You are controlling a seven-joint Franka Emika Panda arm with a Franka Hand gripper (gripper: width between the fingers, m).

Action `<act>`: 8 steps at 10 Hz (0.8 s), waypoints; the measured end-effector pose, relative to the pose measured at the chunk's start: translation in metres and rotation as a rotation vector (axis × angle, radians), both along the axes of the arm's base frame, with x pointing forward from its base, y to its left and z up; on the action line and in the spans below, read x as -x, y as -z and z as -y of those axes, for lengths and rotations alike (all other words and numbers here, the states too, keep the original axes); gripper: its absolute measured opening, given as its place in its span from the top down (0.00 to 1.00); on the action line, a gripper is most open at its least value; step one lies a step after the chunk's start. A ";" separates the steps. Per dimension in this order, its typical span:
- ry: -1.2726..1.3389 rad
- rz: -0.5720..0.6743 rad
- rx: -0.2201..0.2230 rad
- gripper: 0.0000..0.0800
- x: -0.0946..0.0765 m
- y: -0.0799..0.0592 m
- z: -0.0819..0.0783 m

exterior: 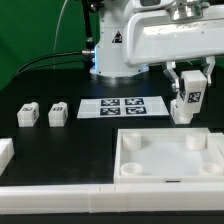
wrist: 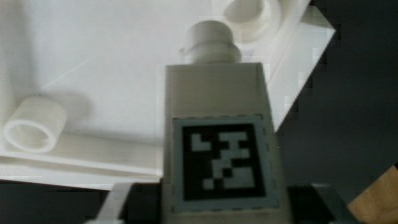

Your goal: Assemble one leg

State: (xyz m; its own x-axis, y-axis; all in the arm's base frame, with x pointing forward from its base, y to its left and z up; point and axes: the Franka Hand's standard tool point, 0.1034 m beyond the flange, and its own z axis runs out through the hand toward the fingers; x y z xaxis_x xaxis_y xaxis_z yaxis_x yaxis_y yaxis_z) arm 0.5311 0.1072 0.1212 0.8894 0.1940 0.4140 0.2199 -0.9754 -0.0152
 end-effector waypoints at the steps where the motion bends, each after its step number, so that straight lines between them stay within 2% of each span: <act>1: -0.003 0.003 -0.004 0.63 -0.010 -0.003 -0.006; 4: -0.011 0.016 -0.013 0.63 -0.037 -0.002 -0.017; 8: -0.011 0.081 -0.021 0.63 -0.040 -0.003 -0.016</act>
Offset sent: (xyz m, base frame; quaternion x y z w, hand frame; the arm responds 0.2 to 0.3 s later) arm 0.0454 0.0115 0.0007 -0.0012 -0.0002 -0.0257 0.9997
